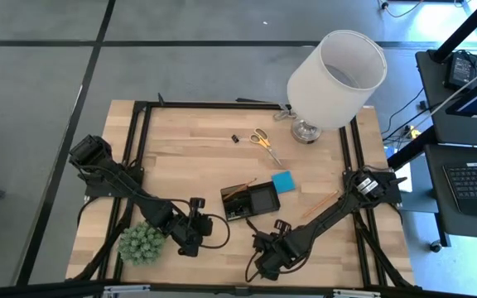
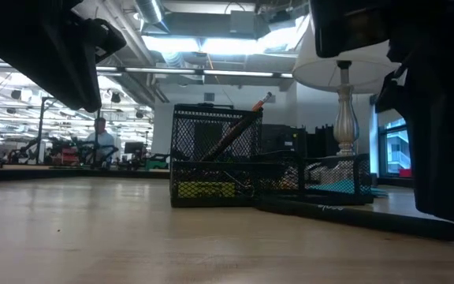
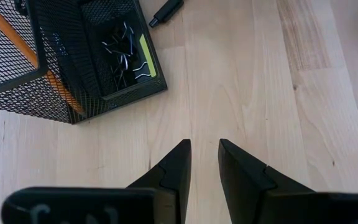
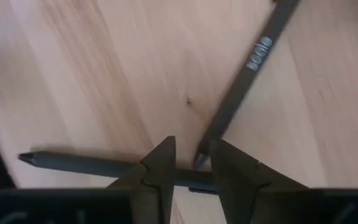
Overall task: Pick and place office supplies into organizer
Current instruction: Put the top black pen into the desk organizer
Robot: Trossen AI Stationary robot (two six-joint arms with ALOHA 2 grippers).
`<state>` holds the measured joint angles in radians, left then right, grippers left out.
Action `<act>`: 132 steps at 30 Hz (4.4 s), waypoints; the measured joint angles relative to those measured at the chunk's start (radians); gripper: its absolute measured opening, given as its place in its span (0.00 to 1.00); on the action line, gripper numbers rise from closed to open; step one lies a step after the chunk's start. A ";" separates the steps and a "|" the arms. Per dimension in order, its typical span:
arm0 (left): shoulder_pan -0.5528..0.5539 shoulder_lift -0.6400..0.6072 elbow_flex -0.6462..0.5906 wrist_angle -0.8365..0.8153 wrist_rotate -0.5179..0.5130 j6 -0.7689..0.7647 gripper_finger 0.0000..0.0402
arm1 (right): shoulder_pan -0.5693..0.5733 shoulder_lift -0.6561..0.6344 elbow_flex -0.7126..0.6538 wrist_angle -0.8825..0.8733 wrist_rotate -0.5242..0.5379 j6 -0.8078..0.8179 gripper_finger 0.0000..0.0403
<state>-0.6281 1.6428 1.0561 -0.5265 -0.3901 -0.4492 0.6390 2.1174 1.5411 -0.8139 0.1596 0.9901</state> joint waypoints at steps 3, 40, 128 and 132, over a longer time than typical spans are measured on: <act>0.000 0.000 0.000 0.000 0.000 0.000 0.19 | -0.001 0.000 0.000 -0.024 0.001 0.002 0.25; 0.000 0.000 0.000 0.064 -0.001 0.047 0.19 | -0.005 0.054 -0.031 -0.034 -0.041 -0.129 0.07; 0.087 0.337 0.002 0.563 0.150 0.103 0.37 | -0.004 0.060 -0.038 0.169 0.136 -0.213 0.09; 0.087 0.332 0.002 0.561 0.145 0.101 0.32 | -0.004 0.060 -0.038 0.169 0.136 -0.213 0.09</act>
<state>-0.5411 1.9744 1.0576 0.0349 -0.2453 -0.3481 0.6346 2.1769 1.5032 -0.6448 0.2955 0.7768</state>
